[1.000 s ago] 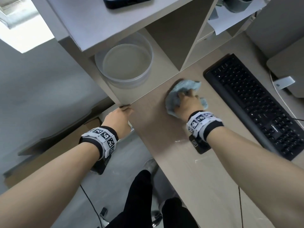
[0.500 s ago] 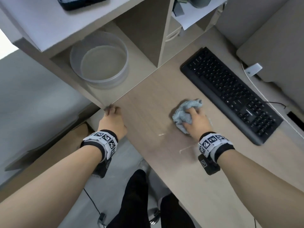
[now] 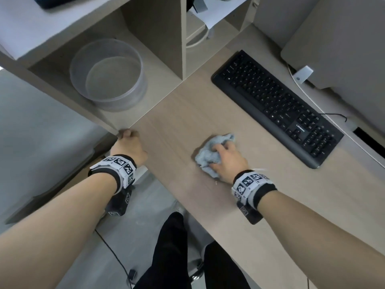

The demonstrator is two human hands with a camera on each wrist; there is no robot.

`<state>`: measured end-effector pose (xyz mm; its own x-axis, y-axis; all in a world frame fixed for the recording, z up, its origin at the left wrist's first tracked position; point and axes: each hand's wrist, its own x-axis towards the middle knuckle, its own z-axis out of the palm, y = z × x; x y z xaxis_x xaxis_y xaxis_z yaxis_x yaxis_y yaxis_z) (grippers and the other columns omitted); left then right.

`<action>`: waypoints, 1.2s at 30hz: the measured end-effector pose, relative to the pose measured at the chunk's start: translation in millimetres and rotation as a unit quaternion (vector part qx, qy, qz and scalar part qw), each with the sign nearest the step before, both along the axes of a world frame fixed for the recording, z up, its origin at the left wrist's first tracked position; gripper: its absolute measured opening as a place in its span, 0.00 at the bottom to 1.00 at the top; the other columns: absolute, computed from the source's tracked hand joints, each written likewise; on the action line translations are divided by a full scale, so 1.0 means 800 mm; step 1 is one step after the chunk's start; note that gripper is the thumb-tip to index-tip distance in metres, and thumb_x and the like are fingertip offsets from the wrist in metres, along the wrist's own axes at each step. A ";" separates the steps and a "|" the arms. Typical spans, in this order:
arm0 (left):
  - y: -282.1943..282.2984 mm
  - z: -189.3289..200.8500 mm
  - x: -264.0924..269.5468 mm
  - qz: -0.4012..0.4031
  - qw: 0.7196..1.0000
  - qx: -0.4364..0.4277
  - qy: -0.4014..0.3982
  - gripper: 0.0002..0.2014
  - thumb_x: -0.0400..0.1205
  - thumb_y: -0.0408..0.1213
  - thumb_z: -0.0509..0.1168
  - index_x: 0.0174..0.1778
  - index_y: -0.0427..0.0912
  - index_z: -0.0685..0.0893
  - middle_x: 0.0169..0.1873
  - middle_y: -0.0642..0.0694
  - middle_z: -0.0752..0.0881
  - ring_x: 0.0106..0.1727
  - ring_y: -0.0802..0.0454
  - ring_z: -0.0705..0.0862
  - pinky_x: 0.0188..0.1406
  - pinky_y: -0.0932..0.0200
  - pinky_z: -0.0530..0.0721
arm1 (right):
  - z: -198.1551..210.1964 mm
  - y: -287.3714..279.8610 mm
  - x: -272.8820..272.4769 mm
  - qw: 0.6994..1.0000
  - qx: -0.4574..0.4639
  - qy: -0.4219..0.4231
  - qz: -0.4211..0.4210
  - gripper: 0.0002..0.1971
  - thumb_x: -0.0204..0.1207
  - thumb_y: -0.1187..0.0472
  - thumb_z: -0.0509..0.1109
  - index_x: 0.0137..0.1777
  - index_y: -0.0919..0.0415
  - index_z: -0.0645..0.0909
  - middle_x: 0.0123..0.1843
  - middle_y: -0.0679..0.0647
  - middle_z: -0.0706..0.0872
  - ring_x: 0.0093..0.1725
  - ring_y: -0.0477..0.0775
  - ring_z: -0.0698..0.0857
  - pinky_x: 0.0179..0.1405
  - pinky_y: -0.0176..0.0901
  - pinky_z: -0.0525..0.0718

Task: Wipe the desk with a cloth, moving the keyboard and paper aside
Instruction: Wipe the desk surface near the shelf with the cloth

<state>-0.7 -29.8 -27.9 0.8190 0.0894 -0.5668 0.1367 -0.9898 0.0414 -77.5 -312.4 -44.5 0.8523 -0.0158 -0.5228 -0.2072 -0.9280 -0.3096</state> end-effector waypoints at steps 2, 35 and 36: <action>0.000 -0.001 0.000 -0.002 1.000 0.001 -0.003 0.33 0.73 0.35 0.65 0.77 0.38 0.67 0.77 0.37 0.66 0.77 0.35 0.68 0.69 0.45 0.77 | 0.003 -0.045 0.003 0.996 -0.032 -0.004 -0.081 0.26 0.76 0.50 0.73 0.73 0.48 0.71 0.72 0.56 0.67 0.58 0.65 0.83 0.55 0.56 0.84; -0.006 0.007 0.026 -0.067 0.997 0.044 -0.007 0.18 0.72 0.36 0.63 0.56 0.32 0.83 0.53 0.35 0.85 0.51 0.34 0.87 0.48 0.49 0.86 | -0.002 0.086 0.017 0.989 -0.008 -0.029 0.147 0.26 0.74 0.65 0.71 0.72 0.57 0.73 0.73 0.65 0.67 0.60 0.72 0.80 0.56 0.59 0.83; -0.006 0.008 0.026 -0.067 0.997 0.041 -0.006 0.17 0.73 0.35 0.63 0.56 0.32 0.84 0.54 0.35 0.85 0.51 0.34 0.87 0.48 0.48 0.87 | -0.005 0.091 0.003 0.984 0.005 -0.022 0.174 0.26 0.74 0.65 0.72 0.72 0.55 0.72 0.72 0.64 0.68 0.61 0.71 0.79 0.58 0.59 0.83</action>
